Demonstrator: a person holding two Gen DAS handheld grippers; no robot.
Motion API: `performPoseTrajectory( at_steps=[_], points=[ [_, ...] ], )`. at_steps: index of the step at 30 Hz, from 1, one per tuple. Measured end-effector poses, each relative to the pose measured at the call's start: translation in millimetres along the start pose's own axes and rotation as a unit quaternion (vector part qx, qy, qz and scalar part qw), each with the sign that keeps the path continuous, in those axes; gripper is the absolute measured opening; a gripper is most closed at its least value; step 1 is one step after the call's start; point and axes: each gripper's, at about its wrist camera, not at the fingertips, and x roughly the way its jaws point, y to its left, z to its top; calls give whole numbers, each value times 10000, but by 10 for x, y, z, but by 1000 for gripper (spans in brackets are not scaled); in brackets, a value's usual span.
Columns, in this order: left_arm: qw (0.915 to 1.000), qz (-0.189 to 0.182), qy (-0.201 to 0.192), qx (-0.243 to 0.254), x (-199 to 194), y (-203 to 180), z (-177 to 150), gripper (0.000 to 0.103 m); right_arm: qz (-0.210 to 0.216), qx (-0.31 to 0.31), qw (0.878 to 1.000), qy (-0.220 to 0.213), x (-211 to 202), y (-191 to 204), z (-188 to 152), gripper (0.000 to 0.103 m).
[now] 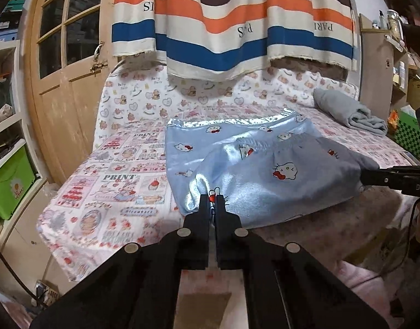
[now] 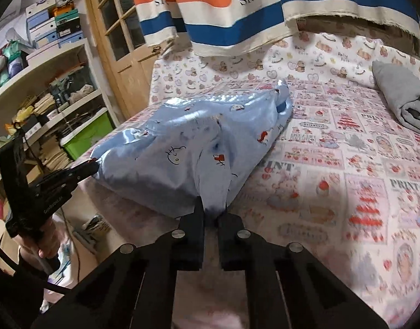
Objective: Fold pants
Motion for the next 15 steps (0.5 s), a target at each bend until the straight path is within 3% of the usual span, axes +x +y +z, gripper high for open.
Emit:
performPoseTrajectory(
  at_steps=[3,7,15],
  points=[
    [10000,-12,-40,56,-110,-26,121,3,77,32,10000,-8,-161,71,32,8],
    [9996,26,-265,-18,-109,0,462,3,156,407,9990,91,-156,14,312,8],
    [9993,226,120,-283,560,225,1106,3,248,996,9946,145,298,-343,1225,8]
  ],
)
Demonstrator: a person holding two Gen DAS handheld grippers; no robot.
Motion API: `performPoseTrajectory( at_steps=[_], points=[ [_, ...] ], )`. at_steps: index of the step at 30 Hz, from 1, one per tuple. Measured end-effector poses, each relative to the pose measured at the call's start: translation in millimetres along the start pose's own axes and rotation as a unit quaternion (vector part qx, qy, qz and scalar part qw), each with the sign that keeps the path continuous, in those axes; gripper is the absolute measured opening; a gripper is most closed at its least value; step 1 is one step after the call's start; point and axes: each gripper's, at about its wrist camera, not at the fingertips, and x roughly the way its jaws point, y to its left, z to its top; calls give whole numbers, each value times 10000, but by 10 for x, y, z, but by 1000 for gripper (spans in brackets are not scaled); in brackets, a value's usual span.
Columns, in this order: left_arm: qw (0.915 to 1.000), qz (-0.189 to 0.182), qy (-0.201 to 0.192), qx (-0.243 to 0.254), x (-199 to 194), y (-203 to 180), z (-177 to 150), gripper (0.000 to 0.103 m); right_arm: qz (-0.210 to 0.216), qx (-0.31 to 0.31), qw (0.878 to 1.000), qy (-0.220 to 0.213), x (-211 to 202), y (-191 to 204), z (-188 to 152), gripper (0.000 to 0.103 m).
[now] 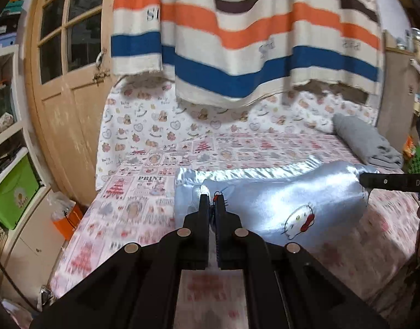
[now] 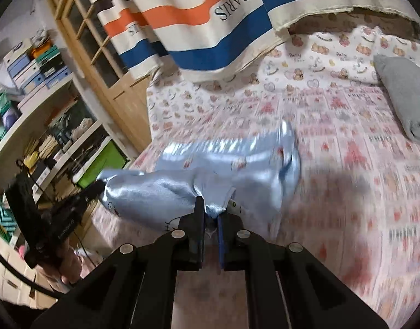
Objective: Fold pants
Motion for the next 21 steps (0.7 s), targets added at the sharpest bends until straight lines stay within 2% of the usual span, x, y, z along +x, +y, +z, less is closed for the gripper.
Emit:
performPoseTrajectory(
  at_steps=[5,10,13,18,21],
  points=[
    [9979,31,634,-98,693,117,263,3,-239,182,9987,400,516,-222,379,8],
    [9948,64,994,230,1153,11,366,3,-535,277,9960,657,876,-416,534,8],
    [9921,70,1234,207,1371,6,378,3,-599,304,9950,744,1000,-501,559,8],
    [9917,122,1268,167,1493,14,385,4,-717,171,9955,593,1062,-533,595,8],
    [9940,21,1084,127,1461,28,410,7,-819,2,9959,376,1031,-519,607,8]
  ],
)
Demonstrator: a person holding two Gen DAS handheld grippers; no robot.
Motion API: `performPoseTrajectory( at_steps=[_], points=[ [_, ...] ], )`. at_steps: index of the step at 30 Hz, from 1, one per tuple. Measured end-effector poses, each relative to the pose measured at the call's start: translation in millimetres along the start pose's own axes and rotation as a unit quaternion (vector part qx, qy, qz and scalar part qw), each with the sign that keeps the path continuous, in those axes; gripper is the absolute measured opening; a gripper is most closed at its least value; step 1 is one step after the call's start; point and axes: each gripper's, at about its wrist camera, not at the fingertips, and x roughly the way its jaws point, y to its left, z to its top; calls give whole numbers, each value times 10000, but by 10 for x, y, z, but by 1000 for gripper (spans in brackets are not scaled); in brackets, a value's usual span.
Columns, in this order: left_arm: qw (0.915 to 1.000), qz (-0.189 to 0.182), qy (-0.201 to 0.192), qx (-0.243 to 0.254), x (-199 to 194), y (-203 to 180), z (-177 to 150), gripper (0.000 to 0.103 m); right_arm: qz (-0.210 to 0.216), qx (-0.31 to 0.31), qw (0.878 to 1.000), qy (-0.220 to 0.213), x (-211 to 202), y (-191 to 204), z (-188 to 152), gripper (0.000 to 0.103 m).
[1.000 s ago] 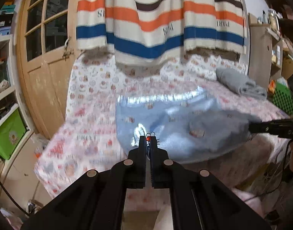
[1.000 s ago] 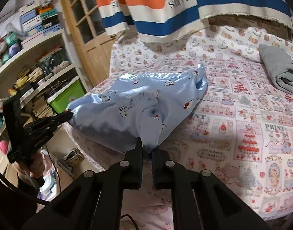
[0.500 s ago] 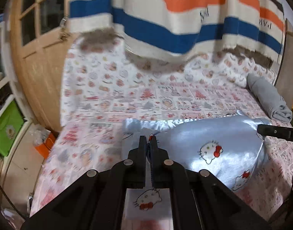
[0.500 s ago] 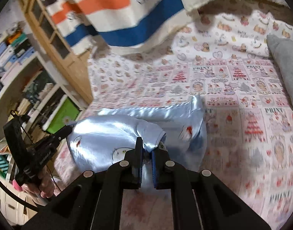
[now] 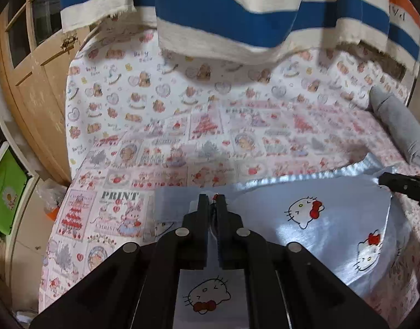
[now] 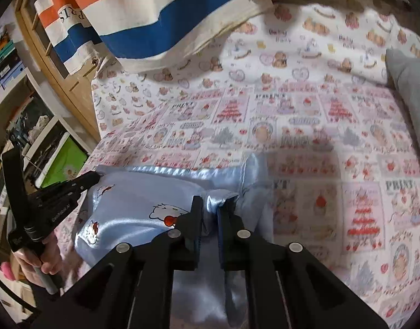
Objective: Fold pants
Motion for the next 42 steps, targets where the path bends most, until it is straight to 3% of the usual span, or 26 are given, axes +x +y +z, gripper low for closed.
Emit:
performPoseTrajectory(
  at_steps=[1,2,3,4,5,8,11,15,18,19,21,22,27,33,37,42],
  points=[
    [10000,3,-100,-6,-35,16,6,12,-38,-24,10000,-70,-26,3,-5,10],
    [9997,84,-220,14,-107,21,-5,30,-71,-41,9999,-133,-62,2,-11,21],
    [9993,148,-339,16,-178,39,-13,41,-120,-47,9997,-228,-123,-3,-22,29],
    [9984,196,-524,-10,-286,62,-37,57,-118,-42,9991,-405,-218,-17,-43,51],
    [9974,226,-682,-8,-383,88,-62,58,-97,-42,9976,-689,-343,-37,-80,68],
    [9961,328,-806,145,-634,138,-189,58,-119,-258,9952,-936,-615,-66,-193,69],
    [9970,180,-717,228,-796,193,-404,58,91,-393,9958,-824,-782,-84,-367,62],
    [9990,81,-317,293,-787,214,-706,56,206,-707,9966,-363,-793,-59,-687,51],
    [9998,1,-67,203,-666,245,-844,45,343,-918,9952,-85,-702,-21,-883,48],
    [9999,-62,14,149,-621,250,-872,36,333,-964,9948,-15,-658,-6,-925,42],
    [9994,-323,124,89,-532,267,-899,9,251,-1021,9944,99,-580,15,-961,24],
    [9988,-450,164,79,-499,271,-907,0,192,-1051,9942,100,-550,24,-972,10],
    [9989,-447,-25,-136,-576,407,-881,0,147,-894,9959,-1,-612,-37,-965,4],
    [9998,-167,-14,107,-619,331,-901,3,-107,-1087,9939,124,-597,5,-1007,4],
    [9984,-398,-395,-5,-792,354,-753,8,-293,-881,9948,-417,-767,-4,-886,4],
    [9957,-306,-873,4,-914,258,-373,8,-217,-578,9934,-962,-937,32,-497,4]
  ],
)
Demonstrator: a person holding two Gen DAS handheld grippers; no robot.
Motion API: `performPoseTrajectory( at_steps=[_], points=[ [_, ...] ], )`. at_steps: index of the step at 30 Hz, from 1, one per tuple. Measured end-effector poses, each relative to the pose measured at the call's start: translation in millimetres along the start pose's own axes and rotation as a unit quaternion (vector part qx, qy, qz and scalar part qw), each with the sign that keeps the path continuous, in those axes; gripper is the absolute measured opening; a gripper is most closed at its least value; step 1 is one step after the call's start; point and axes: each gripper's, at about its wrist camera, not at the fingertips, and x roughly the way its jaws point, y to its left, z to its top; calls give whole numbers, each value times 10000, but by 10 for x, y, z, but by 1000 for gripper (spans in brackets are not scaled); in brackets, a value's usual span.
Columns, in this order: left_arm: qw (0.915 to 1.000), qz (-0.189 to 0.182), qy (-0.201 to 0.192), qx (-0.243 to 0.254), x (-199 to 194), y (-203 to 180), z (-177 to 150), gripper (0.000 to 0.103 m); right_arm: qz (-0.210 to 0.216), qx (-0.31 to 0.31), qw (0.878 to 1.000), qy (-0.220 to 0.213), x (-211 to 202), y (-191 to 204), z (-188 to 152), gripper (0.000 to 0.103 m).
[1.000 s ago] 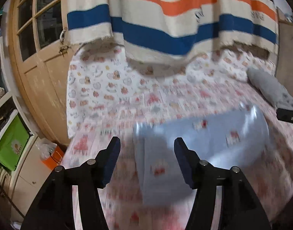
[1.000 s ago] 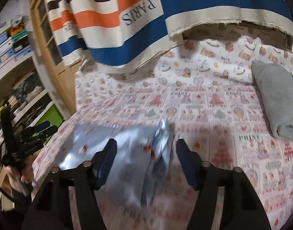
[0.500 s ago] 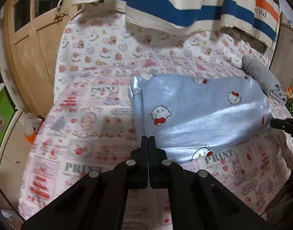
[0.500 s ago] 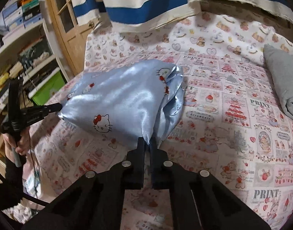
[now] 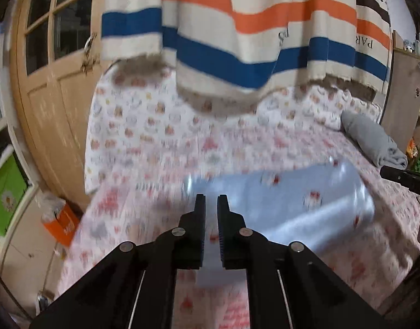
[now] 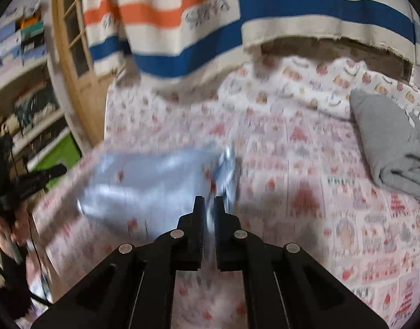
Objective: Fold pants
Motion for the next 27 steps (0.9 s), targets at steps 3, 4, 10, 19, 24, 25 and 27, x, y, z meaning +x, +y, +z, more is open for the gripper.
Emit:
performPoseTrajectory(
  at_steps=[3,4,10,19,24,25,27],
  points=[
    [9997,-86,214,107,212,-125,153,8,216,-134,9997,62,160,146,224,4],
    [9994,-84,316,125,298,-150,192,8,304,-145,9993,188,270,193,290,4],
    [9956,-157,921,-110,799,-159,267,8,153,-4,9943,1055,956,232,386,4],
    [9867,88,1570,-422,1136,82,2,8,131,145,9868,1606,1368,45,156,4],
    [9880,122,1483,-421,1031,145,-4,8,347,299,9848,1675,1372,-25,171,4],
    [9893,122,1397,-407,981,147,10,8,356,281,9843,1704,1366,-27,182,4],
    [9926,154,1161,-321,839,118,54,8,318,241,9852,1666,1303,-25,207,5]
  ],
)
